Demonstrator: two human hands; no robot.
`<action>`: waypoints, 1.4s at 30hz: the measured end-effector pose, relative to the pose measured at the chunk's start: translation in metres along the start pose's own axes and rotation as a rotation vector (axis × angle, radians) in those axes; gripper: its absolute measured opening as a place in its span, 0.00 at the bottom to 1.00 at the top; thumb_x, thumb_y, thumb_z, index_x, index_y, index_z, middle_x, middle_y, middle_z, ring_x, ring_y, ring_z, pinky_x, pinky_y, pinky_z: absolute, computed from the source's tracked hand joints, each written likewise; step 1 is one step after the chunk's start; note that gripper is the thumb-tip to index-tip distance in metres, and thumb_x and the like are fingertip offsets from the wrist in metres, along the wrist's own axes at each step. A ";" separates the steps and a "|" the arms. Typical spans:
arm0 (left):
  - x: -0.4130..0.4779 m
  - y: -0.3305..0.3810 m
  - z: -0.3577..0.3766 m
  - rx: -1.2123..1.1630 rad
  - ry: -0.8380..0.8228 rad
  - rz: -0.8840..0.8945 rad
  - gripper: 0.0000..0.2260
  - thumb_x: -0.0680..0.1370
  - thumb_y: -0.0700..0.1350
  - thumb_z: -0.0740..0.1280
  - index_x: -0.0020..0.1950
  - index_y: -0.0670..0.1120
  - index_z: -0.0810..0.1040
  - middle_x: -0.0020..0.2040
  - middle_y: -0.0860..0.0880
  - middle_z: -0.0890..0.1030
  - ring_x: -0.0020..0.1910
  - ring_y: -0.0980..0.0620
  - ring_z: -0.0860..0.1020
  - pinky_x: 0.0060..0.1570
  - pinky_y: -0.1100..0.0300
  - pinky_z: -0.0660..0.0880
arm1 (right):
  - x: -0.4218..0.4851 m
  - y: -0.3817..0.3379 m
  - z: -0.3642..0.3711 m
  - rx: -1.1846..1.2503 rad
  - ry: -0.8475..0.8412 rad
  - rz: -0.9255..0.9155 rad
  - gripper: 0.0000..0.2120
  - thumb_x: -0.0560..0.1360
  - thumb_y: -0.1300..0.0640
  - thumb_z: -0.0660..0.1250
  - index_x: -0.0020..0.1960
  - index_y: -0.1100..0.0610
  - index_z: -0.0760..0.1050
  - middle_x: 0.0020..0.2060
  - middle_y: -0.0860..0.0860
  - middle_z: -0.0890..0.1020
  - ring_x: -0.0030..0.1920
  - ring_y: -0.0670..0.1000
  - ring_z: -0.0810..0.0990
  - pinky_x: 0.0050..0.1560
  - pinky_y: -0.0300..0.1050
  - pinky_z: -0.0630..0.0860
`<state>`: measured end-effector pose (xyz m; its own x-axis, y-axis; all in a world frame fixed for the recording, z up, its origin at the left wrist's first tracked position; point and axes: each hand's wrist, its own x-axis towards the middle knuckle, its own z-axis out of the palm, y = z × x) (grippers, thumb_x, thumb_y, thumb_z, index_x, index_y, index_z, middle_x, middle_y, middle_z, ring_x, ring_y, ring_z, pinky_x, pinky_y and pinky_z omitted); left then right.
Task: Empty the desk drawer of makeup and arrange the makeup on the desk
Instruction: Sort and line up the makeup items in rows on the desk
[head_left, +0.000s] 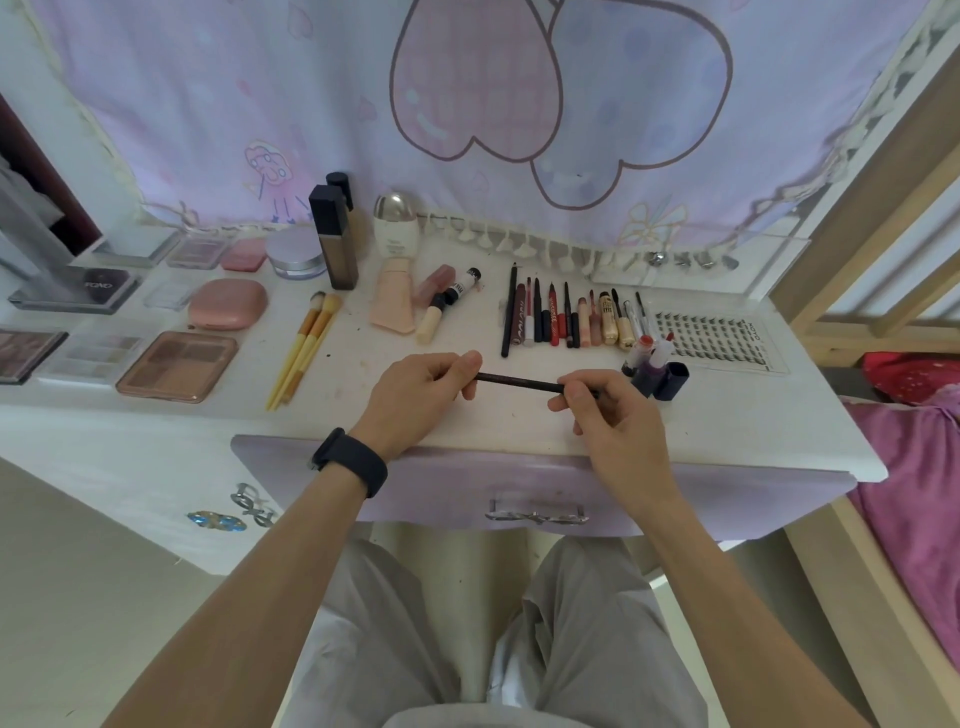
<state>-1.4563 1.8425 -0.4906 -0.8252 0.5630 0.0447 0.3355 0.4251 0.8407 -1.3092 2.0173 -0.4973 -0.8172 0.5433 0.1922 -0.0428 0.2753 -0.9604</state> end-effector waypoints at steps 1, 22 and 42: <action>0.000 0.000 0.001 0.007 0.002 -0.016 0.24 0.82 0.62 0.58 0.36 0.48 0.78 0.30 0.53 0.73 0.31 0.55 0.68 0.40 0.56 0.67 | 0.000 0.000 0.000 -0.006 -0.024 -0.005 0.07 0.82 0.58 0.66 0.53 0.48 0.79 0.43 0.45 0.87 0.45 0.42 0.83 0.43 0.35 0.78; -0.008 0.008 0.016 0.262 -0.014 0.309 0.15 0.84 0.54 0.59 0.44 0.47 0.78 0.36 0.51 0.77 0.35 0.51 0.73 0.39 0.53 0.72 | 0.013 0.002 -0.005 -0.035 -0.001 0.032 0.05 0.82 0.56 0.67 0.50 0.50 0.80 0.37 0.43 0.85 0.32 0.44 0.72 0.33 0.32 0.68; 0.013 0.007 0.007 -0.240 0.146 -0.051 0.08 0.84 0.45 0.58 0.54 0.54 0.77 0.38 0.60 0.81 0.38 0.57 0.75 0.40 0.63 0.72 | 0.007 0.012 -0.012 -0.031 -0.033 0.003 0.13 0.83 0.61 0.63 0.61 0.46 0.79 0.50 0.40 0.86 0.37 0.41 0.78 0.41 0.33 0.76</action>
<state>-1.4615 1.8580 -0.4877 -0.9008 0.4299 0.0612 0.1889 0.2610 0.9467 -1.3080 2.0336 -0.5047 -0.8361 0.5177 0.1817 -0.0229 0.2979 -0.9543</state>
